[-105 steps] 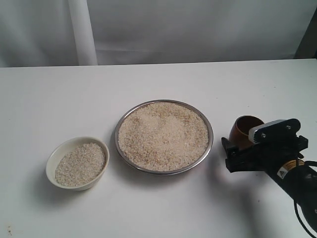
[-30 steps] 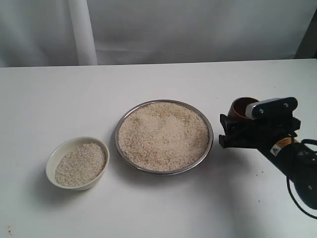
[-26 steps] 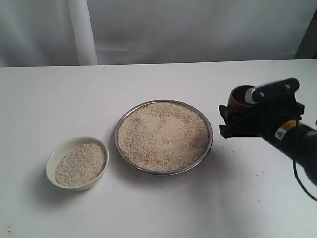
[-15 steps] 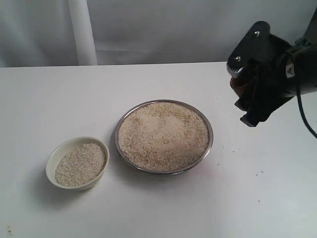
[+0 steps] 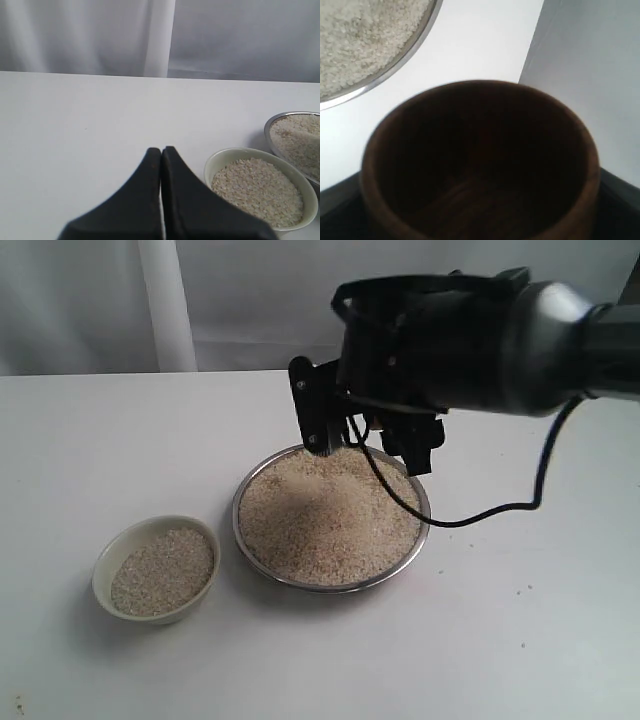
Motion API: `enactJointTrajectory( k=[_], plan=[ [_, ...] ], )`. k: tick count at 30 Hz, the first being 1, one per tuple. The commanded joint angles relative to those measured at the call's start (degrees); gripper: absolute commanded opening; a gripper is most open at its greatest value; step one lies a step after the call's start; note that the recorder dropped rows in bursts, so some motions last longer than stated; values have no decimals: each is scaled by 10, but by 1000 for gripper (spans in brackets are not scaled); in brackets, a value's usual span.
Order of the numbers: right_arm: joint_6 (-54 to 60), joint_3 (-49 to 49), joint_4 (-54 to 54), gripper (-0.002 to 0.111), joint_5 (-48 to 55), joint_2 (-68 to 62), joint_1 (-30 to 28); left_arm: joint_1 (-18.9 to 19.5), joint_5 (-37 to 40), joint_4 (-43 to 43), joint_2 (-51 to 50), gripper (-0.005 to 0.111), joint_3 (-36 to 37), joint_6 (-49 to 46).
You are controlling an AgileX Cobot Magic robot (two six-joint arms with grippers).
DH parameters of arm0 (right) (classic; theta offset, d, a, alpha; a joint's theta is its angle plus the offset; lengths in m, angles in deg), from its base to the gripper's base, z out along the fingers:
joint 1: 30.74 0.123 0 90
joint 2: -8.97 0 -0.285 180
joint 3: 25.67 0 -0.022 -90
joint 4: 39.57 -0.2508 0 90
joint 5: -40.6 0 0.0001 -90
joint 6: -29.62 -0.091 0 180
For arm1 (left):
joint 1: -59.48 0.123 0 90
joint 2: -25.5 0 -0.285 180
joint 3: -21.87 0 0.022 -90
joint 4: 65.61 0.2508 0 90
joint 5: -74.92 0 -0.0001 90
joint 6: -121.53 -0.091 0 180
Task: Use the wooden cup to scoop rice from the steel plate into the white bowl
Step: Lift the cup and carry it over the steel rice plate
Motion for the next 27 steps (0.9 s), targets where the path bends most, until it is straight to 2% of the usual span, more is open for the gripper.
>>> enactJointTrajectory(
  k=[1,20,27],
  plan=[
    [5,-9,58,0,16,-45,1,-2,-2,-3,2,0,-2,2],
    [3,-12,158,0,15,-156,1,-2,-2,-3,2,0,-2,1],
    [3,-61,156,0,24,-192,4,-2,-2,-3,2,0,-2,1]
  ],
)
